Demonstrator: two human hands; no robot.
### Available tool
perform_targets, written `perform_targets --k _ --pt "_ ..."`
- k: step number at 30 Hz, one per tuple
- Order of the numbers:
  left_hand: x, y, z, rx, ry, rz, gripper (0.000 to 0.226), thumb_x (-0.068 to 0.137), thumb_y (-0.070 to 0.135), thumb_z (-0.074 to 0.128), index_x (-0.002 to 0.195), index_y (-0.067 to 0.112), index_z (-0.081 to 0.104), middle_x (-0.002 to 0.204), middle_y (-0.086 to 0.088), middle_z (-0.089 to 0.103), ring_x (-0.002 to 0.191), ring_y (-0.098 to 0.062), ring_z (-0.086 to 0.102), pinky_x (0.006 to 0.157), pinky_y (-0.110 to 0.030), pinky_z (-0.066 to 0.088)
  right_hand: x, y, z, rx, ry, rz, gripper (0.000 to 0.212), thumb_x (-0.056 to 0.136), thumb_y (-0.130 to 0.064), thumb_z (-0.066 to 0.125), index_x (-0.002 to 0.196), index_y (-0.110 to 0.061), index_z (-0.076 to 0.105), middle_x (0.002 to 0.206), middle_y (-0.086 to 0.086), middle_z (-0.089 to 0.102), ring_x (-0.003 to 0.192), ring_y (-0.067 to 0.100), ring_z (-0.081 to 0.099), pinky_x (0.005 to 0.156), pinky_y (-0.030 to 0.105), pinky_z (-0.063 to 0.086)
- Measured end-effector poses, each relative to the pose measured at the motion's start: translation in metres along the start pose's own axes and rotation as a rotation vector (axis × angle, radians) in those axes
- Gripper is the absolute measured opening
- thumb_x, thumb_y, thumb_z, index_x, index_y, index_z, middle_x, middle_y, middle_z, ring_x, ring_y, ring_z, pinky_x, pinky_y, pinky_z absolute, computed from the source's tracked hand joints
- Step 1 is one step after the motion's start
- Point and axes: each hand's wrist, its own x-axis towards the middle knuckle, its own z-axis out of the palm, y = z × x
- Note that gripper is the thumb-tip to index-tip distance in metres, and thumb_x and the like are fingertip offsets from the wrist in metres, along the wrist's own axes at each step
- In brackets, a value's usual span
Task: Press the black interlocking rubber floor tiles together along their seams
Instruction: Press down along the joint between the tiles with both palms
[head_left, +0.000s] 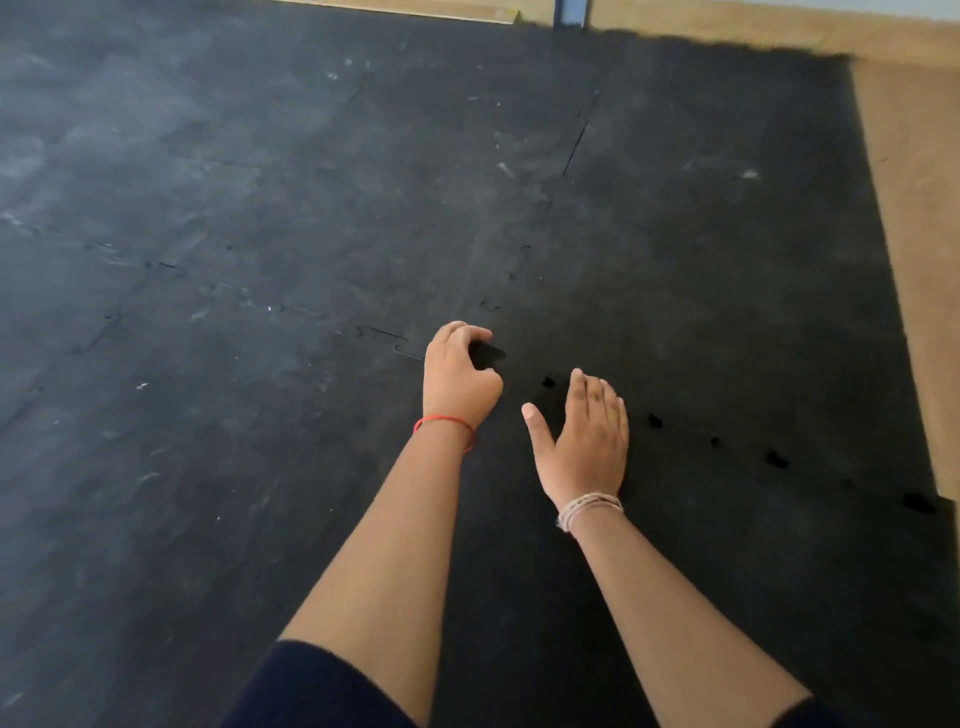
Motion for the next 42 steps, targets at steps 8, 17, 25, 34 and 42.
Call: perform_targets --k 8,17,25,34,42 --pt "-0.03 -0.028 -0.006 0.136 -0.334 -0.023 0.07 0.081 0.008 0.058 0.142 0.01 0.023 0.152 -0.003 0.017 0.137 -0.019 0.015 0.108 -0.025 0.014 0.003 0.002 0.007 -0.117 -0.118 -0.074 0.072 0.093 -0.052 0.029 0.143 -0.004 0.015 0.152 0.012 0.022 0.141 0.024 0.008 0.114 0.035 0.002" --pt "-0.153 -0.056 -0.006 0.537 -0.046 -0.223 0.076 0.084 0.058 0.025 0.135 0.003 0.037 0.142 -0.019 0.035 0.134 -0.033 0.025 0.107 -0.042 0.019 0.0 -0.011 0.004 -0.114 -0.169 -0.321 0.067 0.093 -0.051 0.034 0.141 -0.005 0.027 0.149 0.013 0.028 0.14 0.025 0.014 0.113 0.037 0.006" --pt "-0.138 -0.041 -0.017 0.412 0.027 -0.364 0.048 0.078 0.031 0.065 0.119 0.008 0.054 0.113 -0.016 0.041 0.106 -0.032 0.032 0.09 -0.04 0.028 0.032 -0.047 -0.008 -0.194 -0.221 -0.192 0.063 0.076 -0.061 0.057 0.111 -0.009 0.056 0.119 0.01 0.052 0.117 0.028 0.04 0.104 0.039 0.025" --pt "-0.187 -0.015 0.006 0.381 -0.068 -0.134 0.038 0.066 0.038 0.061 0.097 0.015 0.059 0.107 -0.015 0.052 0.101 -0.035 0.04 0.077 -0.041 0.042 0.019 -0.031 -0.007 -0.13 -0.132 -0.294 0.062 0.084 -0.056 0.048 0.121 -0.006 0.05 0.119 0.012 0.053 0.118 0.028 0.041 0.109 0.039 0.018" --pt "-0.157 -0.049 -0.005 0.441 0.153 -0.459 0.089 0.08 0.063 0.034 0.138 -0.004 0.022 0.148 -0.023 0.019 0.136 -0.036 0.008 0.109 -0.047 0.01 0.035 -0.036 -0.011 -0.238 -0.237 -0.322 0.079 0.076 -0.073 0.042 0.114 -0.005 0.054 0.123 0.013 0.052 0.122 0.028 0.04 0.113 0.041 0.014"
